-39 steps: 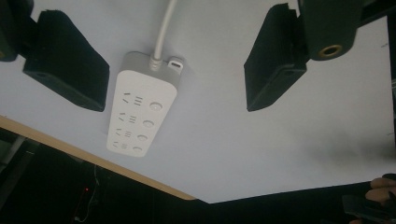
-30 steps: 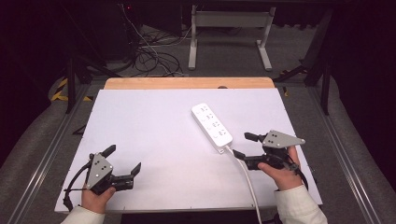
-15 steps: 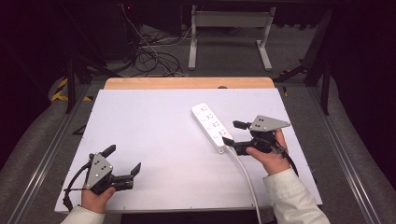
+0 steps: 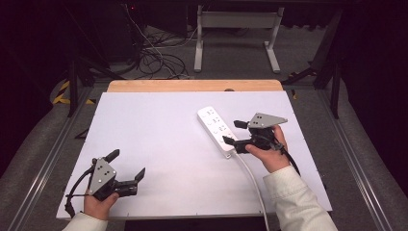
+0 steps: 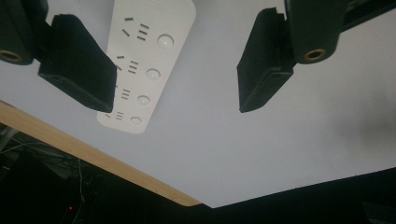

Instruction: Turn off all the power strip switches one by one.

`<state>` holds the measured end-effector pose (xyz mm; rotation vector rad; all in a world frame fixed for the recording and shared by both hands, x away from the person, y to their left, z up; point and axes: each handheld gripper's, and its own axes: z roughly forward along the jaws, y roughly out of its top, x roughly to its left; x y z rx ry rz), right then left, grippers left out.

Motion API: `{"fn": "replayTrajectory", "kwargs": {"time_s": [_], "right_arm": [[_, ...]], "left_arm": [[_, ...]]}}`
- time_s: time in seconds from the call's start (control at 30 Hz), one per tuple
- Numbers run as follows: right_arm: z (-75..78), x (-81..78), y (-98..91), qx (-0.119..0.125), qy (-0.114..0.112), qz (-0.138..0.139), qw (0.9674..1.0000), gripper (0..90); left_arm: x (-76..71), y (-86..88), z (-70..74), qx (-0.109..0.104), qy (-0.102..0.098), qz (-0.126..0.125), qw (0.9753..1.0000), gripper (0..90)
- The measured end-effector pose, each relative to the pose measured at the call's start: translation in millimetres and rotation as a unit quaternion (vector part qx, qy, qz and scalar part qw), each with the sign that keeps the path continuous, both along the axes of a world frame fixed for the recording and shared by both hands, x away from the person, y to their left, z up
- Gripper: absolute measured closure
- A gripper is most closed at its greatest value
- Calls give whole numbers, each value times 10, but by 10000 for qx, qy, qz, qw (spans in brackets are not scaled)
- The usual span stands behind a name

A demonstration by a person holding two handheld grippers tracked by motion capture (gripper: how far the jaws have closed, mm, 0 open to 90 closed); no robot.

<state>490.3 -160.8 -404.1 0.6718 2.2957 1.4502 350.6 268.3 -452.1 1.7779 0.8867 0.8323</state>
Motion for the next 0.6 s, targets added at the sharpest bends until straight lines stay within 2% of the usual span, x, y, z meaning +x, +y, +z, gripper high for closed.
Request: {"fn": "replayTrajectory", "kwargs": {"time_s": [0.33,0.47,0.6], "right_arm": [[-104,138,109,69,142,-60,9999,325],[-179,217,139,-73,246,-130,9996,327],[-195,245,149,-154,189,-174,9996,377]], "left_arm": [[0,-4,-4,-1,15,-6,10000,17],[3,-1,-5,2,4,-4,10000,16],[7,1,-8,4,5,4,10000,17]]}}
